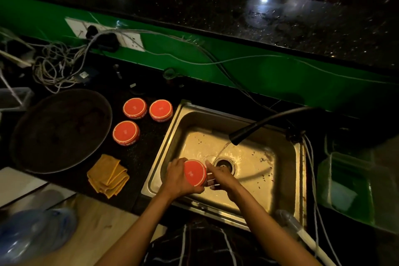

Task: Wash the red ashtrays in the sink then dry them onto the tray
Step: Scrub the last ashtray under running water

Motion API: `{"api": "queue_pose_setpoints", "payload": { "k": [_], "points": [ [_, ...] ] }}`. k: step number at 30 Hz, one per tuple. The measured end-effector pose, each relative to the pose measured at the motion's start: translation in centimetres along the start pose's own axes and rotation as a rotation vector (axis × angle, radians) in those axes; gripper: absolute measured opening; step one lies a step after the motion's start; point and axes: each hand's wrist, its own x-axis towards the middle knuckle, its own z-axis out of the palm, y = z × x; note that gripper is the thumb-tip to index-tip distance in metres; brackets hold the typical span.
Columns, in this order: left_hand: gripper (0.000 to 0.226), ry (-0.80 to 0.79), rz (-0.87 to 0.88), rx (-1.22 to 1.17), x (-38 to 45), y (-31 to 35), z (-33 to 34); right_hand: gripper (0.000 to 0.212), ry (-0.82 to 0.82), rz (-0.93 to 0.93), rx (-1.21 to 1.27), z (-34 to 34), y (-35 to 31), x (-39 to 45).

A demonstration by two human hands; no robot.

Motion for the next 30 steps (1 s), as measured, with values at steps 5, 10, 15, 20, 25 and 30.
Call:
{"api": "queue_pose_setpoints", "payload": {
  "k": [5,10,15,20,25,30],
  "points": [
    [0.122,0.067,-0.175,-0.157,-1.1,0.1,-0.3,0.057,0.021,0.101,0.075,-0.4,0.6,0.2],
    [0.119,0.071,-0.148,-0.076,-1.7,0.1,-0.3,0.044,0.036,0.134,0.079,-0.4,2.2,0.0],
    [0.12,0.011,-0.067,0.002,-0.2,0.8,-1.0,0.033,0.133,0.148,0.105,-1.7,2.8,0.4],
    [0.113,-0.039,0.047,0.056,1.8,1.3,-1.4,0.019,0.439,-0.03,-0.012,-4.4,3.1,-0.2],
    [0.115,-0.124,0.21,0.113,2.3,2.9,-0.9,0.035,0.803,-0.107,-0.232,-11.5,1.7,-1.3],
    [0.113,-0.143,0.272,0.1,2.2,3.5,-0.4,0.034,0.901,-0.184,-0.577,-18.8,-2.6,-1.6]
  ]
}}
